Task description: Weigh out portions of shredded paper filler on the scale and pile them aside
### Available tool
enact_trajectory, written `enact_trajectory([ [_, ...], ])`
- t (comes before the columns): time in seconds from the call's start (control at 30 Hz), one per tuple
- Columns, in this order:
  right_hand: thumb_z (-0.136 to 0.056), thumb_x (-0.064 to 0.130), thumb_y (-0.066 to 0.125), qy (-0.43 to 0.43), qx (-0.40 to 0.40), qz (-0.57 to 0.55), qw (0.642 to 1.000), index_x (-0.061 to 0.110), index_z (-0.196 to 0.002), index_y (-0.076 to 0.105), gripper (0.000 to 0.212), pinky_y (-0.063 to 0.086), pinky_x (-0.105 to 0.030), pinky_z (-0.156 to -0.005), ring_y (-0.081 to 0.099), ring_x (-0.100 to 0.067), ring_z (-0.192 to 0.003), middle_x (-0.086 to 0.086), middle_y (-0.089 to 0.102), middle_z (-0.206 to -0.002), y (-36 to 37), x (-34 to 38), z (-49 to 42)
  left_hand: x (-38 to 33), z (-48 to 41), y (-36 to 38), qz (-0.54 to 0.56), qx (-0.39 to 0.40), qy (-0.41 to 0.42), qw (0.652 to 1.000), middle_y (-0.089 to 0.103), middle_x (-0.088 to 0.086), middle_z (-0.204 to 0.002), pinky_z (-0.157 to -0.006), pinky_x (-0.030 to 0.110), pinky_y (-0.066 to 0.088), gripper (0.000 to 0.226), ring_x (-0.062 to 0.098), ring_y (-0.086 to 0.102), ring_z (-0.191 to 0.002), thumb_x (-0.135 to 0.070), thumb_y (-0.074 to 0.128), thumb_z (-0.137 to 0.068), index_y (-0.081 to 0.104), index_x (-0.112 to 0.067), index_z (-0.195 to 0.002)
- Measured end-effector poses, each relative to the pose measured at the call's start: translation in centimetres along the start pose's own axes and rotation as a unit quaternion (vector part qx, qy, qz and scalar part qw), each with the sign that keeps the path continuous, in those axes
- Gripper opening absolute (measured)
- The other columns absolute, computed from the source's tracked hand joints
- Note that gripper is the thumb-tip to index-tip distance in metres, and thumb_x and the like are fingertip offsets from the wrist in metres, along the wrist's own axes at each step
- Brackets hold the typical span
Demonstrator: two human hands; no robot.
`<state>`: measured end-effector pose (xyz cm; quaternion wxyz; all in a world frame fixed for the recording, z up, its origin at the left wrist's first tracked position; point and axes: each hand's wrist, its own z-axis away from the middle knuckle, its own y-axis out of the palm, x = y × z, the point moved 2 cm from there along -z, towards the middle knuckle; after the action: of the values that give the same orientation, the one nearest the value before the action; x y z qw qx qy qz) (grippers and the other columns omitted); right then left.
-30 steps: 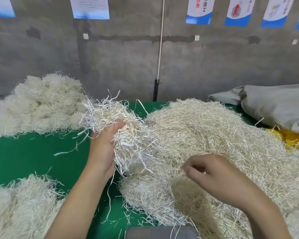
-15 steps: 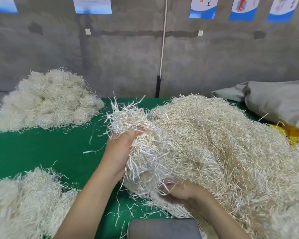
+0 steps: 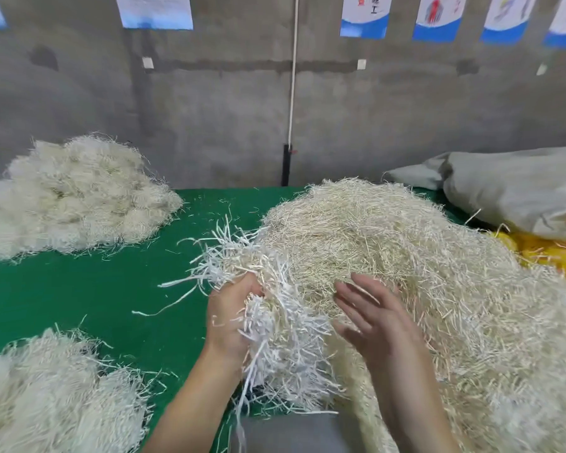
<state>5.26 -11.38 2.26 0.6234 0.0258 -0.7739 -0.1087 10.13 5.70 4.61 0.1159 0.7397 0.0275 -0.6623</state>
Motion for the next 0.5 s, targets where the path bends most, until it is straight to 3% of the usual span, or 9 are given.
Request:
enact_trajectory([
  [0.07, -0.073, 0.075, 0.052, 0.066, 0.089, 0.038, 0.993, 0.063, -0.131, 0.039, 0.061, 0.051, -0.018, -0.085, 0.055, 0.022, -0.102, 0.049, 0.048, -0.123, 2.8, -0.3, 0.1, 0.7, 0.5, 0.7, -0.035, 0.006, -0.007, 0.999, 0.045, -0.011, -0.046, -0.058, 0.027, 0.04, 0.05, 0.013, 0.039, -0.056, -0.01, 0.051, -0.091, 0.046, -0.022, -0.043],
  [0.1, -0.061, 0.088, 0.051, 0.097, 0.117, 0.054, 0.987, 0.069, -0.131, 0.028, 0.076, 0.052, -0.012, -0.08, 0.05, 0.028, -0.095, 0.057, 0.039, -0.118, 4.2, -0.8, 0.2, 1.3, 0.8, 1.1, -0.044, 0.03, -0.017, 0.998, 0.052, -0.013, -0.049, -0.059, 0.023, 0.046, 0.049, 0.013, 0.042, -0.06, -0.023, 0.05, -0.097, 0.057, -0.016, -0.049],
  [0.17, -0.043, 0.095, 0.062, 0.152, 0.118, 0.025, 0.981, 0.059, -0.145, 0.018, 0.117, 0.05, -0.024, -0.097, 0.049, 0.017, -0.104, 0.04, 0.035, -0.135, 5.7, -1.8, 0.4, 2.7, 1.7, 1.6, -0.196, 0.151, -0.026, 0.968, 0.063, -0.008, -0.084, -0.079, 0.025, 0.05, 0.08, 0.013, 0.051, -0.078, -0.071, 0.033, -0.09, 0.068, 0.0, -0.092],
  [0.2, -0.043, 0.088, 0.071, 0.179, 0.095, 0.004, 0.979, 0.046, -0.152, 0.019, 0.127, 0.044, -0.031, -0.103, 0.054, 0.005, -0.109, 0.023, 0.04, -0.145, 5.9, -2.1, 0.6, 3.7, 2.1, 1.5, -0.285, 0.178, -0.023, 0.941, 0.06, -0.006, -0.104, -0.089, 0.027, 0.048, 0.084, 0.011, 0.055, -0.089, -0.078, 0.028, -0.085, 0.066, -0.007, -0.111],
  [0.27, -0.049, 0.068, 0.08, 0.197, 0.023, -0.032, 0.98, 0.033, -0.152, 0.027, 0.121, 0.043, -0.038, -0.1, 0.058, -0.011, -0.108, 0.001, 0.049, -0.146, 5.2, -2.7, 0.7, 4.6, 2.5, 0.6, -0.339, 0.115, -0.016, 0.933, 0.04, -0.008, -0.142, -0.106, 0.026, 0.041, 0.07, 0.012, 0.048, -0.124, -0.063, 0.04, -0.09, 0.042, -0.019, -0.144],
  [0.33, -0.057, 0.054, 0.086, 0.215, -0.009, -0.033, 0.976, 0.026, -0.144, 0.039, 0.103, 0.049, -0.044, -0.096, 0.061, -0.021, -0.111, -0.005, 0.058, -0.136, 4.6, -3.0, 0.8, 5.2, 2.8, -0.3, -0.335, 0.106, -0.093, 0.932, 0.011, -0.007, -0.161, -0.113, 0.034, 0.036, 0.092, 0.022, 0.024, -0.144, -0.062, 0.047, -0.083, 0.006, -0.025, -0.157],
  [0.4, -0.065, 0.049, 0.085, 0.205, -0.003, 0.003, 0.979, 0.026, -0.129, 0.043, 0.08, 0.053, -0.036, -0.08, 0.061, -0.011, -0.097, 0.003, 0.063, -0.114, 3.9, -3.0, 1.0, 5.6, 2.4, -1.0, -0.317, 0.158, -0.144, 0.924, 0.015, -0.003, -0.163, -0.102, 0.027, 0.047, 0.103, 0.018, 0.034, -0.137, -0.071, 0.058, -0.075, 0.007, -0.033, -0.156],
  [0.43, -0.069, 0.049, 0.082, 0.2, -0.004, 0.025, 0.98, 0.032, -0.131, 0.041, 0.077, 0.049, -0.029, -0.075, 0.057, -0.006, -0.093, 0.005, 0.061, -0.115, 3.8, -3.0, 1.3, 5.7, 2.5, -1.5, -0.289, 0.2, -0.149, 0.925, 0.02, -0.007, -0.162, -0.106, 0.031, 0.045, 0.111, 0.014, 0.036, -0.137, -0.076, 0.063, -0.067, 0.01, -0.037, -0.156],
  [0.5, -0.076, 0.051, 0.076, 0.19, -0.019, 0.068, 0.979, 0.035, -0.149, 0.03, 0.088, 0.042, -0.03, -0.084, 0.048, -0.006, -0.102, 0.001, 0.049, -0.141, 3.1, -2.9, 1.4, 5.5, 3.2, -2.1, -0.178, 0.274, -0.137, 0.935, 0.034, -0.029, -0.149, -0.118, 0.042, 0.026, 0.121, 0.005, 0.035, -0.137, -0.078, 0.074, -0.055, 0.01, -0.045, -0.153],
])
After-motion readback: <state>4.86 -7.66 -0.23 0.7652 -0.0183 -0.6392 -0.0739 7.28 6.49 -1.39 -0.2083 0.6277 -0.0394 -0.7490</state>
